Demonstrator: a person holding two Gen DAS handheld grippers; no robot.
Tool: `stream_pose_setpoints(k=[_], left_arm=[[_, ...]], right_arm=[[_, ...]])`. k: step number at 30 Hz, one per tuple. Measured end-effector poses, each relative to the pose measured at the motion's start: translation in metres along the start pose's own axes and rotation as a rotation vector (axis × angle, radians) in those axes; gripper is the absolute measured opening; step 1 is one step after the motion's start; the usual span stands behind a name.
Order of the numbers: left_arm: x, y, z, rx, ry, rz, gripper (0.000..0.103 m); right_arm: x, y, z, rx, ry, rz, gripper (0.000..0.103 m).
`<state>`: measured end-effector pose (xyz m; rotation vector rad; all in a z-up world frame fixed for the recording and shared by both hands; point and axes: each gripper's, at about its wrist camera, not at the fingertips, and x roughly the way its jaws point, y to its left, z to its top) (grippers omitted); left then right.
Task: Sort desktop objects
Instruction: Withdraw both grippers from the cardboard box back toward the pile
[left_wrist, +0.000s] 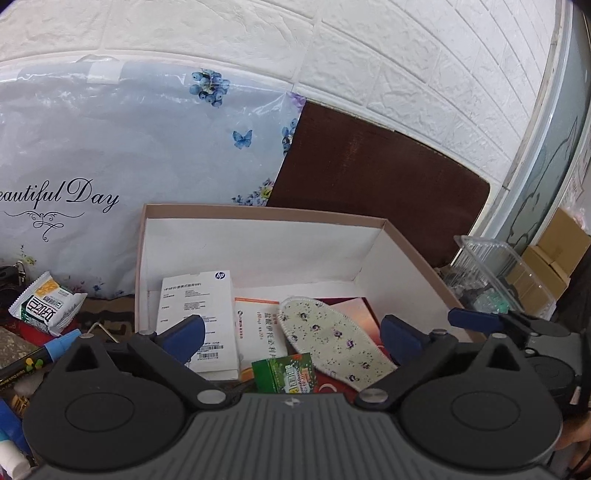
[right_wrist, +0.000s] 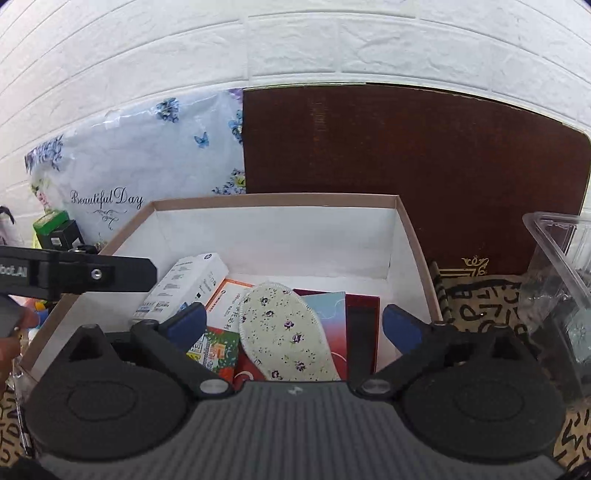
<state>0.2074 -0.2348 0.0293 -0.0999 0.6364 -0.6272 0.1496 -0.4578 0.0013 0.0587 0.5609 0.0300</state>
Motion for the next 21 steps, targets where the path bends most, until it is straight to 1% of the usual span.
stream_pose_setpoints(k=[4, 9, 14, 17, 21], left_arm=[[-0.002, -0.001, -0.005, 0.019, 0.012, 0.011, 0.103], [-0.016, 0.001, -0.006, 0.012, 0.007, 0.026, 0.103], [-0.042, -0.001, -0.009, 0.021, -0.031, 0.031, 0.103], [-0.061, -0.001, -0.013, 0.022, -0.055, 0.036, 0.103], [-0.087, 0.001, -0.022, 0.001, -0.078, 0.045, 0.103]], right_arm=[[0.004, 0.005, -0.003, -0.010, 0.031, -0.003, 0.100], [-0.002, 0.010, -0.003, 0.008, 0.035, -0.011, 0.100], [-0.021, 0.020, 0.000, 0.025, 0.025, -0.040, 0.100], [-0.036, 0.031, 0.002, 0.020, 0.023, -0.079, 0.100], [-0.056, 0.049, 0.001, 0.012, -0.004, -0.089, 0.100]])
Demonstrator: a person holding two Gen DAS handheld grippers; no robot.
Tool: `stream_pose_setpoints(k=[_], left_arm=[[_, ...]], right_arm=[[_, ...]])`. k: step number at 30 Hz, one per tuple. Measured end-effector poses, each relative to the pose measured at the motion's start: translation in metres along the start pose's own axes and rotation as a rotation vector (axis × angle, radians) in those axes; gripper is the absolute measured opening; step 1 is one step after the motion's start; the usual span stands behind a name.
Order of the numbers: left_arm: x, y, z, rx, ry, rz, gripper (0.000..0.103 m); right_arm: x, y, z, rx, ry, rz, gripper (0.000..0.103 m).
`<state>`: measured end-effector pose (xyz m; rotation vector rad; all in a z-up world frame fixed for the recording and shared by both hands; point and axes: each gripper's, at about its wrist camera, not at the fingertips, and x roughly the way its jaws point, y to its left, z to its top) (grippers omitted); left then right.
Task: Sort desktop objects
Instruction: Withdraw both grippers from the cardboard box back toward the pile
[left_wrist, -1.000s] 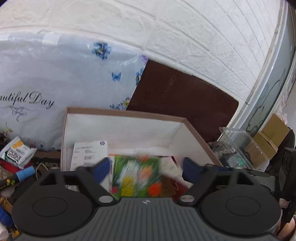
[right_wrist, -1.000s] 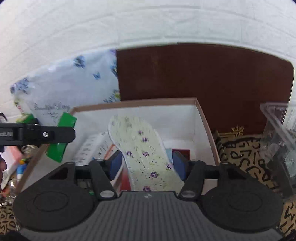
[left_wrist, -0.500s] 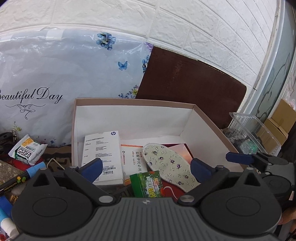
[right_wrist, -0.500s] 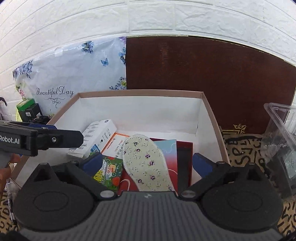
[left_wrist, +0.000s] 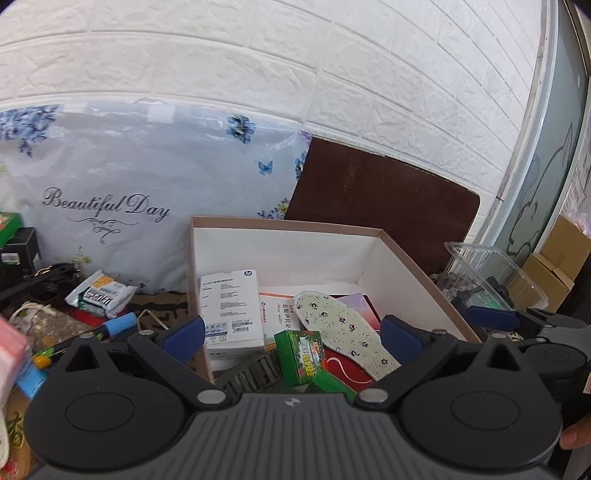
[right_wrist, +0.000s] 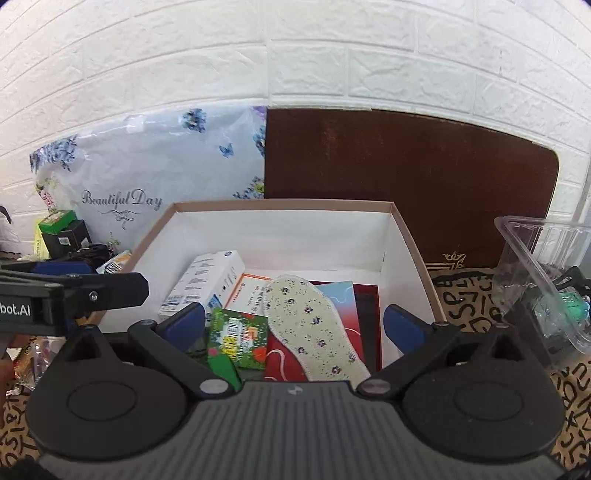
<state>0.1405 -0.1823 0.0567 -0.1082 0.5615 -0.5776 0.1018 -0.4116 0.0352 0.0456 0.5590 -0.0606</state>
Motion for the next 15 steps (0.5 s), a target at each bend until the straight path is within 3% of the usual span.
stream_pose_setpoints(k=[7, 15], left_arm=[[-0.052, 0.013, -0.022, -0.027, -0.054, 0.045, 0.103], [-0.106, 0.038, -0.060, -0.081, -0.085, 0.114, 0.103]], right_arm=[[-0.034, 0.036, -0.011, -0.050, -0.036, -0.006, 0.101], [-0.055, 0.078, -0.028, -0.063, -0.031, 0.070, 0.101]])
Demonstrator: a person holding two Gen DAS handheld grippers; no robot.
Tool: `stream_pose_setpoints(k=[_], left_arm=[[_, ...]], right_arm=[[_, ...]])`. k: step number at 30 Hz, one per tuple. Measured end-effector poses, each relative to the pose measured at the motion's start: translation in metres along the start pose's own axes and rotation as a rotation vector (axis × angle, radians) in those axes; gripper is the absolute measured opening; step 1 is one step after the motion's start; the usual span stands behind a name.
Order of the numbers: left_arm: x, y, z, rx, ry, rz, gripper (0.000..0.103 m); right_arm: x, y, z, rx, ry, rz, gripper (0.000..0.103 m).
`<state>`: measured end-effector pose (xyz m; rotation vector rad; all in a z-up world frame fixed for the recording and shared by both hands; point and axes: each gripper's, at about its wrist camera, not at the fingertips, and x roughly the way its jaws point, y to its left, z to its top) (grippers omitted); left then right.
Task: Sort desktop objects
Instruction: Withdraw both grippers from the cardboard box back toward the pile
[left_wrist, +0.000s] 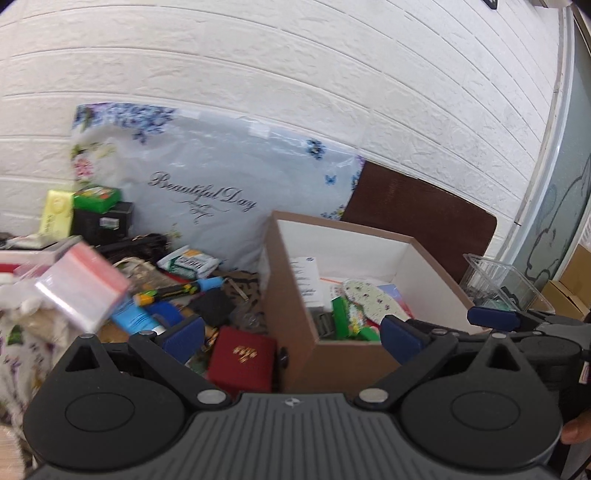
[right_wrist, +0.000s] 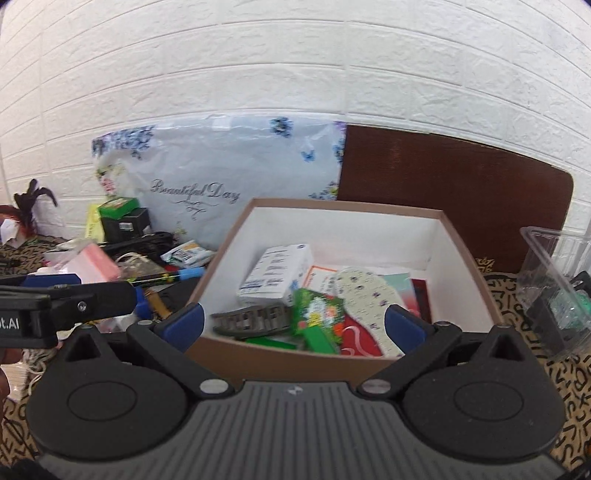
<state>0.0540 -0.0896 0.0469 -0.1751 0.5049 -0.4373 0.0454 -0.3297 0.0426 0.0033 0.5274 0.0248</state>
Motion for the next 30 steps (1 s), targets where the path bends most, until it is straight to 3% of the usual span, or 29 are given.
stream_pose_setpoints(k=[13, 17, 24, 30], left_arm=[[-0.060, 0.080, -0.048, -0.202, 0.005, 0.135, 0.103], [-0.075, 0.108, -0.064, -0.254, 0.018, 0.195, 0.103], [-0.081, 0.155, -0.073, -0.331, 0.029, 0.293, 0.103], [-0.076, 0.178, -0.071, -0.351, 0.035, 0.304, 0.103]], right_arm=[[0.007, 0.075, -0.037, -0.046, 0.070, 0.067, 0.101], [0.008, 0.104, -0.053, -0.108, 0.048, 0.165, 0.101], [0.026, 0.155, -0.070, -0.212, 0.096, 0.326, 0.101], [0.040, 0.178, -0.076, -0.256, 0.116, 0.400, 0.101]])
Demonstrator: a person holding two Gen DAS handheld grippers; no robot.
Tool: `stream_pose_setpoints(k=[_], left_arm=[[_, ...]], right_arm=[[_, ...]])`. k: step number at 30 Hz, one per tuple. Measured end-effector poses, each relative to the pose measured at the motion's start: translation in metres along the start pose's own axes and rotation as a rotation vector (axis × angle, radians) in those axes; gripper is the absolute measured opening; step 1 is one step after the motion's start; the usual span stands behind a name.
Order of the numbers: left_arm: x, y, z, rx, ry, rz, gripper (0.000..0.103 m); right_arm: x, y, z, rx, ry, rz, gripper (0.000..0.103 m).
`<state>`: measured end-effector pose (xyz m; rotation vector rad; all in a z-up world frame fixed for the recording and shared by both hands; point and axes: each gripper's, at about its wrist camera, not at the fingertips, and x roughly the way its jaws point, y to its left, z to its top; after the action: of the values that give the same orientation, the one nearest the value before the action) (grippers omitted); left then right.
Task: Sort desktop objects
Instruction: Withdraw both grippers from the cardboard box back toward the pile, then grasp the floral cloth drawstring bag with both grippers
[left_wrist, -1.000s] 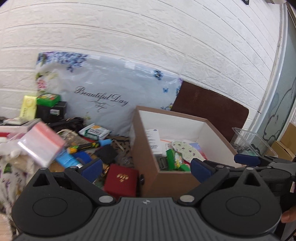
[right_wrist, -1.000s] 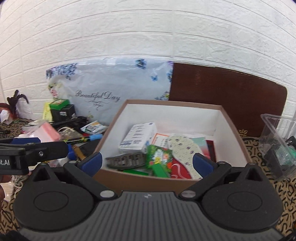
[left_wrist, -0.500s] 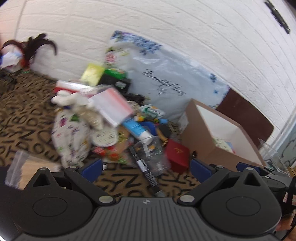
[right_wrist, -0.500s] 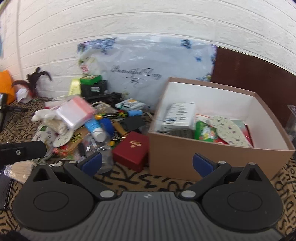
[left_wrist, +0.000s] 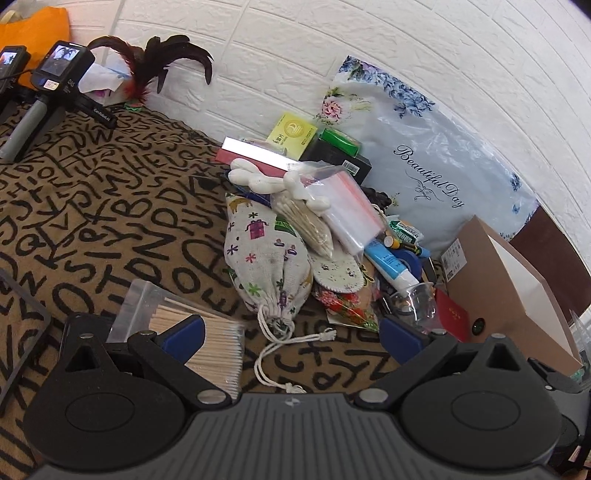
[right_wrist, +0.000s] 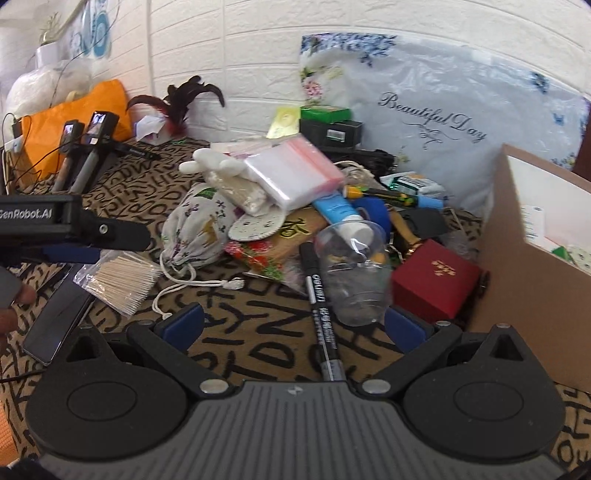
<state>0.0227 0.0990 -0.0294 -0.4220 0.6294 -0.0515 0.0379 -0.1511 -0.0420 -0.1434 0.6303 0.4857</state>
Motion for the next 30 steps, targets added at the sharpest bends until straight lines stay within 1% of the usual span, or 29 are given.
stream_pose_setpoints(k=[4, 6, 8, 10, 13, 16, 20, 24, 27, 30], left_arm=[[0.014, 0.004, 0.010, 0.012, 0.006, -0.011, 0.102], [0.021, 0.007, 0.018, 0.021, 0.010, -0.018, 0.098], [0.029, 0.012, 0.028, 0.025, 0.019, -0.019, 0.097], [0.039, 0.020, 0.035, 0.017, 0.037, -0.007, 0.096], [0.054, 0.030, 0.041, 0.012, 0.081, -0.003, 0.095], [0.068, 0.035, 0.045, 0.018, 0.121, -0.015, 0.092], [0.087, 0.040, 0.051, 0.026, 0.161, -0.030, 0.090], [0.101, 0.042, 0.055, 0.022, 0.182, -0.068, 0.090], [0.108, 0.040, 0.058, 0.035, 0.192, -0.072, 0.093], [0.114, 0.038, 0.060, 0.052, 0.192, -0.076, 0.092]], right_arm=[[0.011, 0.004, 0.003, 0.011, 0.005, 0.023, 0.100], [0.017, 0.009, 0.005, 0.012, 0.007, 0.055, 0.100], [0.025, 0.018, 0.008, -0.001, 0.004, 0.089, 0.096], [0.034, 0.029, 0.013, -0.007, -0.005, 0.114, 0.089], [0.052, 0.042, 0.021, 0.000, -0.008, 0.170, 0.088], [0.072, 0.053, 0.026, 0.014, 0.011, 0.219, 0.082], [0.094, 0.062, 0.032, 0.022, 0.017, 0.229, 0.079], [0.116, 0.058, 0.034, 0.094, 0.049, 0.275, 0.074], [0.129, 0.059, 0.035, 0.111, 0.054, 0.254, 0.072], [0.137, 0.062, 0.038, 0.134, 0.042, 0.260, 0.072]])
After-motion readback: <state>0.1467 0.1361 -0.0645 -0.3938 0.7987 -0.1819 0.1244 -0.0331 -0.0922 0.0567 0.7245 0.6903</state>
